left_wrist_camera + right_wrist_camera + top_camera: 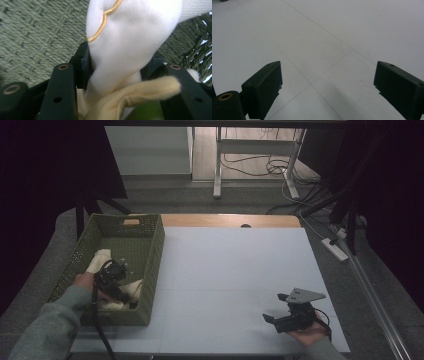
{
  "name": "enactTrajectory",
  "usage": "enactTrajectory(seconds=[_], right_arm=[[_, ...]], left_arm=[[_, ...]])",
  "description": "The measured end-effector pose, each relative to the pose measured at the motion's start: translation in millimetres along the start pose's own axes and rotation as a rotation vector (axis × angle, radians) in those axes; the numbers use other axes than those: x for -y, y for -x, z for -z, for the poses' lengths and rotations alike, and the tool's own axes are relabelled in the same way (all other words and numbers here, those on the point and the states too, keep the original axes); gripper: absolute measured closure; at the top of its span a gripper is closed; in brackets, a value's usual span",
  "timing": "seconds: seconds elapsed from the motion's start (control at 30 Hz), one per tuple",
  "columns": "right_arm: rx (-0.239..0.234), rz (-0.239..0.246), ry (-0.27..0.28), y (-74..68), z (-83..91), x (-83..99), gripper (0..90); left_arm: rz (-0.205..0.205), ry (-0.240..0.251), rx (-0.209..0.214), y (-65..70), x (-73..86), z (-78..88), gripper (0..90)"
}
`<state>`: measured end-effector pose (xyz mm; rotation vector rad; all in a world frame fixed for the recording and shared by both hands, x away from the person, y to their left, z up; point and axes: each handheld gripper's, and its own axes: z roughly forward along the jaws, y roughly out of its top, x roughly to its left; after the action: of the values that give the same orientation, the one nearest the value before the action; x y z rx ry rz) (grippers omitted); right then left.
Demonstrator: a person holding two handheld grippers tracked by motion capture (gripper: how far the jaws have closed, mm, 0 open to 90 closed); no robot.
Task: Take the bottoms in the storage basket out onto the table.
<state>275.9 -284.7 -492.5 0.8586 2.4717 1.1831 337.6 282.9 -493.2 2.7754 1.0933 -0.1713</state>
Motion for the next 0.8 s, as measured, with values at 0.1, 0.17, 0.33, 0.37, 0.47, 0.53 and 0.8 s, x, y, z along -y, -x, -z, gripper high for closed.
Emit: enactTrajectory(seconds=[0.1,0.17,0.33,0.37,0.47,0.53,0.8], right_arm=[[0.002,0.0,0.002,-0.1,-0.4,0.0,8.6],[0.003,0.001,0.002,-0.2,-0.5,-0.1,8.6],[0.005,0.0,0.0,0.0,-0.4,0.0,8.6],[0.006,-0.001,0.001,0.1,-0.3,0.0,8.7],[0.007,-0.002,0.001,0.4,0.1,0.1,8.6],[0.007,-0.002,0.0,0.5,0.0,0.3,8.6],[0.01,-0.002,-0.002,0.7,-0.1,0.2,8.6]], left_arm=[[0.001,0.019,-0.031,1.7,1.0,2.5,52.5],[0.004,0.03,-0.04,1.7,2.2,4.2,54.0],[0.027,0.066,-0.049,0.6,6.2,7.8,56.9],[0.031,0.071,-0.05,0.3,7.0,8.6,57.4],[0.046,0.095,-0.056,0.1,9.5,10.7,58.7],[0.057,0.111,-0.06,-0.2,11.3,12.4,59.6],[0.1,0.187,-0.085,-1.4,18.6,20.3,62.2]])
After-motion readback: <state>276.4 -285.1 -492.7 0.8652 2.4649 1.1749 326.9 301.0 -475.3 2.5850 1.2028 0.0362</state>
